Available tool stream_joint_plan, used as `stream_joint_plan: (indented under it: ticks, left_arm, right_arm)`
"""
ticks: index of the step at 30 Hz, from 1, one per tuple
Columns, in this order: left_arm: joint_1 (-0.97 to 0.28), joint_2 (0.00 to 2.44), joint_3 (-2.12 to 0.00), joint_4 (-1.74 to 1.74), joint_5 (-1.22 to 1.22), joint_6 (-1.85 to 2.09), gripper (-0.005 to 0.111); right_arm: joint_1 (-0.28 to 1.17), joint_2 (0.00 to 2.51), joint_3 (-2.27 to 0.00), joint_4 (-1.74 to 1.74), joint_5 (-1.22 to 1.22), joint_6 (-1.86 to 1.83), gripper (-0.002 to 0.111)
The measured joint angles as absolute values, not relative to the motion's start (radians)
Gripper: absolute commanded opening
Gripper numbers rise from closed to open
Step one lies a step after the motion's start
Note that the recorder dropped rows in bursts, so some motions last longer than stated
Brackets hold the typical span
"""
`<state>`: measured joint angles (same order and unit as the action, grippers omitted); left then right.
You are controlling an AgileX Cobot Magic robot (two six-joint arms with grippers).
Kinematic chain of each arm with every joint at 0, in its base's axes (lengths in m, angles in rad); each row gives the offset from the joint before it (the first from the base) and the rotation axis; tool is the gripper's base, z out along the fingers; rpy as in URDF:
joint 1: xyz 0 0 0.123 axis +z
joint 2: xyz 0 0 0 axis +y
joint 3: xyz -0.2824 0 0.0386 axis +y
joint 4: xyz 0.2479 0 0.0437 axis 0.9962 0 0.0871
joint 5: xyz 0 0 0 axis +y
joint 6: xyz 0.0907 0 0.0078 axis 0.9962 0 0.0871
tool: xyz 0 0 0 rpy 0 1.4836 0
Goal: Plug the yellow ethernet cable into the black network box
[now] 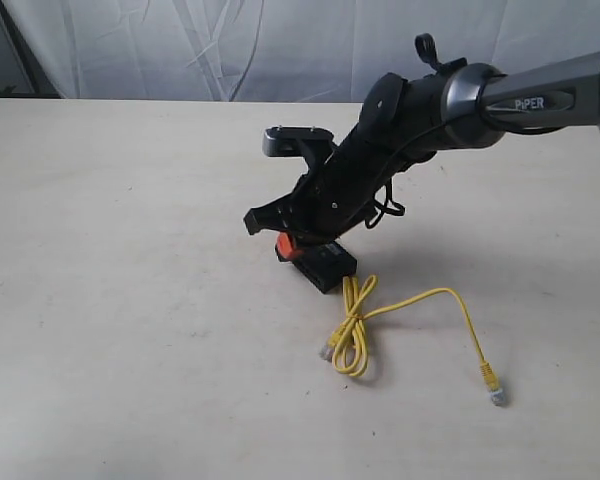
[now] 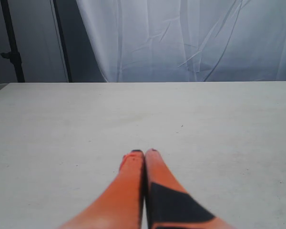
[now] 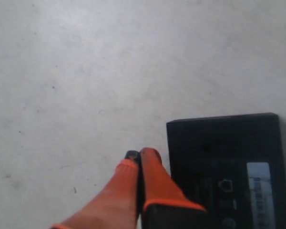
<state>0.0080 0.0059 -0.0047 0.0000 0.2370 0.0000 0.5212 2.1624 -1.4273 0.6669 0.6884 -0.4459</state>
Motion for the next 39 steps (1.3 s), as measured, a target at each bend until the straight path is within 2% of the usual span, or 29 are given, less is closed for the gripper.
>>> stream_joint_plan:
  ticks: [8,24,36,39]
  left_arm:
    - [0.008,0.006,-0.005,0.0,0.237,0.0,0.0]
    - [0.008,0.006,-0.005,0.0,0.237,0.0,0.0]
    - [0.008,0.006,-0.005,0.0,0.237,0.0,0.0]
    - [0.008,0.006,-0.005,0.0,0.237,0.0,0.0]
  right_arm:
    - [0.521,2.171,-1.429,0.464,0.693,-0.298,0.0]
    - [0.425,2.163,-1.429,0.414,0.749,-0.252,0.0]
    - [0.425,1.966,-1.427,0.339,0.872,-0.252,0.0]
    - [0.425,1.899,-1.361,0.306,0.895,-0.252,0.0]
